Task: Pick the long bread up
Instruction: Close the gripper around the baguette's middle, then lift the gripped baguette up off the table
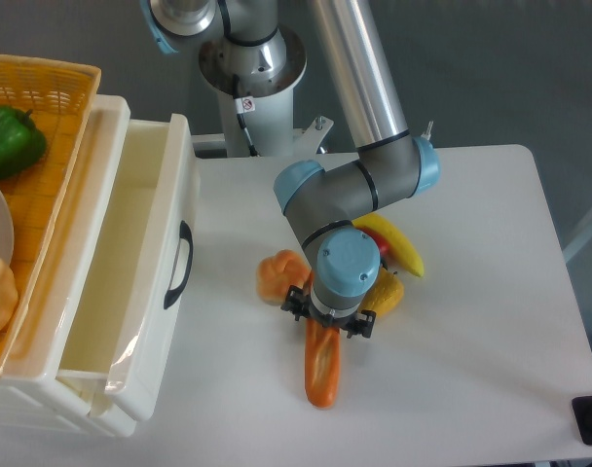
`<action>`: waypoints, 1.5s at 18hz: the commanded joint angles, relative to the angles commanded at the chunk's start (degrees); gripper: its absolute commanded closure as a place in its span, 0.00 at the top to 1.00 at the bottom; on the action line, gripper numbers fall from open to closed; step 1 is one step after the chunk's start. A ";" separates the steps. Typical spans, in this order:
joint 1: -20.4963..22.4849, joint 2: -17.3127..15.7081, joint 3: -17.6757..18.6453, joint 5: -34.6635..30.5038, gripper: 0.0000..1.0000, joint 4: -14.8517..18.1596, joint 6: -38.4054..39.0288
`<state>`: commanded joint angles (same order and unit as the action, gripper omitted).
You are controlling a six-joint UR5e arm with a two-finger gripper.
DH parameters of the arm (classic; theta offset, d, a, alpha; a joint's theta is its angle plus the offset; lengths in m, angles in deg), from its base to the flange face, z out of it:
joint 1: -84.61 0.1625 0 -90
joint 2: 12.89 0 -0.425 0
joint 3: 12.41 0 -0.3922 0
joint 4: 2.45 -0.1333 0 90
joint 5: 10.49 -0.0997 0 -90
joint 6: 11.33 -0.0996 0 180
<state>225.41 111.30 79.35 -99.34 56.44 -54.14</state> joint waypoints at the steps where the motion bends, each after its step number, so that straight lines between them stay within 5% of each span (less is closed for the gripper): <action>1: 0.00 0.09 0.17 0.00 1.00 -0.09 0.00; 3: 0.00 0.35 0.18 -0.09 1.00 -0.17 0.00; 5: 0.00 0.35 0.18 -0.09 0.88 -0.09 0.00; 10: 0.00 0.09 -0.52 0.09 0.21 0.09 -0.09; 13: 0.00 0.00 -0.70 0.18 0.03 0.09 -0.26; 21: 0.09 -1.23 -2.72 -0.17 0.00 0.97 -0.70; 27: 0.61 -4.47 -5.89 0.09 0.00 4.92 -3.33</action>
<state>226.02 106.83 73.46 -99.26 61.36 -57.46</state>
